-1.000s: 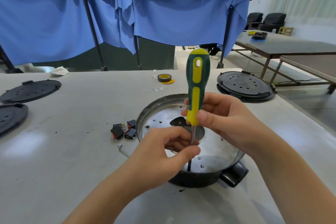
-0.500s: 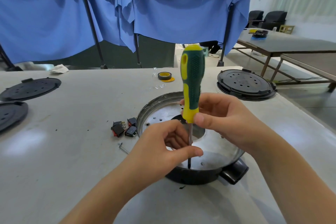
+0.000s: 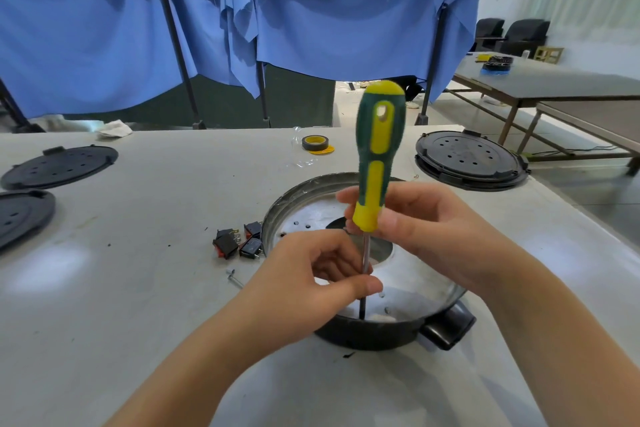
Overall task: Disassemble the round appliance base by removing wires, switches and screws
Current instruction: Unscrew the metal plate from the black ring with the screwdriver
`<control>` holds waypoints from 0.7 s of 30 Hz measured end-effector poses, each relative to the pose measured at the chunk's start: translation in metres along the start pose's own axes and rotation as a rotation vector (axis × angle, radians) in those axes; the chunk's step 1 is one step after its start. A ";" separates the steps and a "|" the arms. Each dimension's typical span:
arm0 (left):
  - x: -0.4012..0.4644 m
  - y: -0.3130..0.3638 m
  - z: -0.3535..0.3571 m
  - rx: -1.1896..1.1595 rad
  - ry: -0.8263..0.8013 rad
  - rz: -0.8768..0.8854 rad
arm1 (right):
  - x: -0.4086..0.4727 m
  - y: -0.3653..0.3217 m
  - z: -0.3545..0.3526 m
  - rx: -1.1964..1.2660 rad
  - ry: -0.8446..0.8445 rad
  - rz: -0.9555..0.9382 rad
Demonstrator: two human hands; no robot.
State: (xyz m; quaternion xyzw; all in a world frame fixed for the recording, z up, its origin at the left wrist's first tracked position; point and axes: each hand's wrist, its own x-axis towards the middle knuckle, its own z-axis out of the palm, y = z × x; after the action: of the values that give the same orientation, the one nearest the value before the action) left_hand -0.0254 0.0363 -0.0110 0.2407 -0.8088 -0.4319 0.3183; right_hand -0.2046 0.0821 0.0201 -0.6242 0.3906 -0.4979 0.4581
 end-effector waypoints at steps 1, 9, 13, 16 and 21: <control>0.000 0.000 0.001 0.006 0.010 0.003 | 0.000 0.000 0.001 -0.020 0.017 -0.002; -0.001 0.001 0.000 0.005 -0.037 0.019 | 0.001 0.005 -0.002 0.014 0.083 -0.026; -0.001 0.002 -0.002 -0.011 -0.085 0.005 | 0.001 0.002 -0.001 0.065 0.031 -0.002; 0.000 0.002 0.000 0.007 0.001 -0.013 | 0.000 0.001 0.002 -0.032 0.050 -0.008; 0.001 0.000 0.000 0.030 -0.005 -0.013 | 0.000 0.002 0.002 -0.060 0.147 -0.027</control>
State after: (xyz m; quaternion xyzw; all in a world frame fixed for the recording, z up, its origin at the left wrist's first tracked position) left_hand -0.0263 0.0360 -0.0109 0.2496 -0.8145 -0.4223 0.3098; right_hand -0.2031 0.0815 0.0180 -0.6048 0.4296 -0.5365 0.4024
